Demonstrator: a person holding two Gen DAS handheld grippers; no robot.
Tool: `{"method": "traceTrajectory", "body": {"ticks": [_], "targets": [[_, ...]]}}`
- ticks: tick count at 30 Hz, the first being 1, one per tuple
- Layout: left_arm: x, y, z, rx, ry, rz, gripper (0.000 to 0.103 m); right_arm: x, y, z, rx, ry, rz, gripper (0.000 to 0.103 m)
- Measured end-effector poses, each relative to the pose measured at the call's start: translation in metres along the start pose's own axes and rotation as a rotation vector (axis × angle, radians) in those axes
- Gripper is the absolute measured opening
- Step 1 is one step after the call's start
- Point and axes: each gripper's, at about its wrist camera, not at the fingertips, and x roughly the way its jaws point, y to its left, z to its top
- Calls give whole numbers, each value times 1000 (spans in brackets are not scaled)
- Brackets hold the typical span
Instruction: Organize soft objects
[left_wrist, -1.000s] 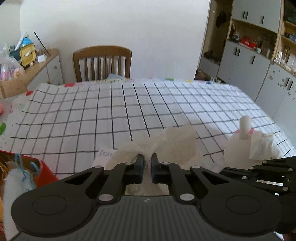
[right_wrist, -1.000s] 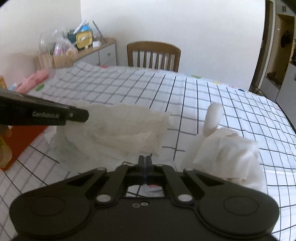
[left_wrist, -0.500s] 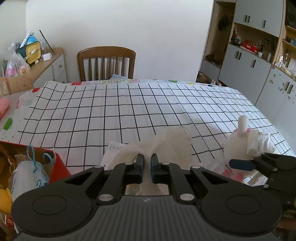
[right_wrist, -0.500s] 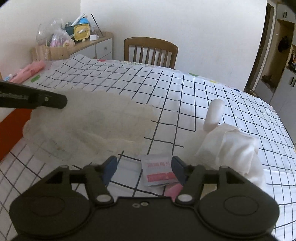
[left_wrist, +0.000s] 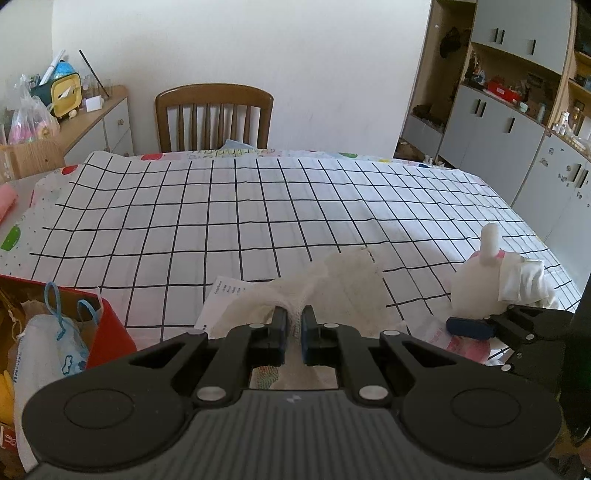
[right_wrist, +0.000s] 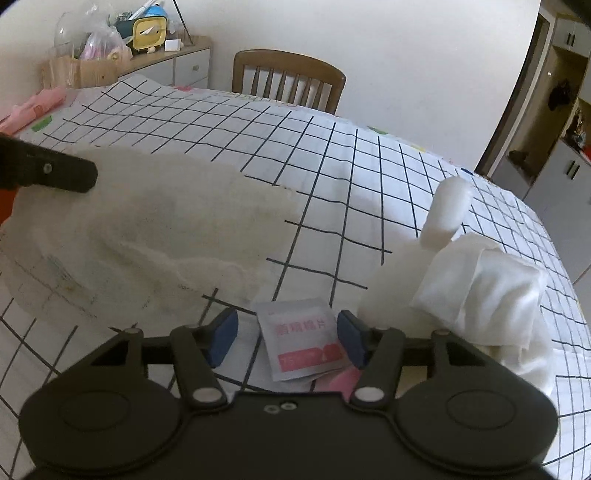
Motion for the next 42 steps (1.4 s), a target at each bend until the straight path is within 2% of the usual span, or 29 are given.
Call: {"method": "traceTrajectory", "body": {"ticks": [2,3,5,12,14,22,28,37,42], "targets": [[0,0,0,-2,1,-2,8,1,-5,1,38,14,41,47],[0,0,0,-2,1,-3,8,1,-9,2,59,20,58,39],[0,0,1,1,2,-4,8,1,-14,1,74,19,60,31],[-4,0,1,7,-5,-10,8,-11,-21,0,90,-31,59,11],[-6,1,1,4,-8,-13,8,-18,-23,0,106,-53,56,9],[-29,9,0,-25,-45,-10,8,-46,-37,1,176,-105,95,1],[-59,15,5,-41,-95,-20,8,-74,-36,4,209,-147,160,1],[-116,40,17,-70,-189,11,8,-114,-9,26,173,-221,266,1],[-151,61,23,-83,-250,57,8,-129,12,41,144,-254,314,1]]}}
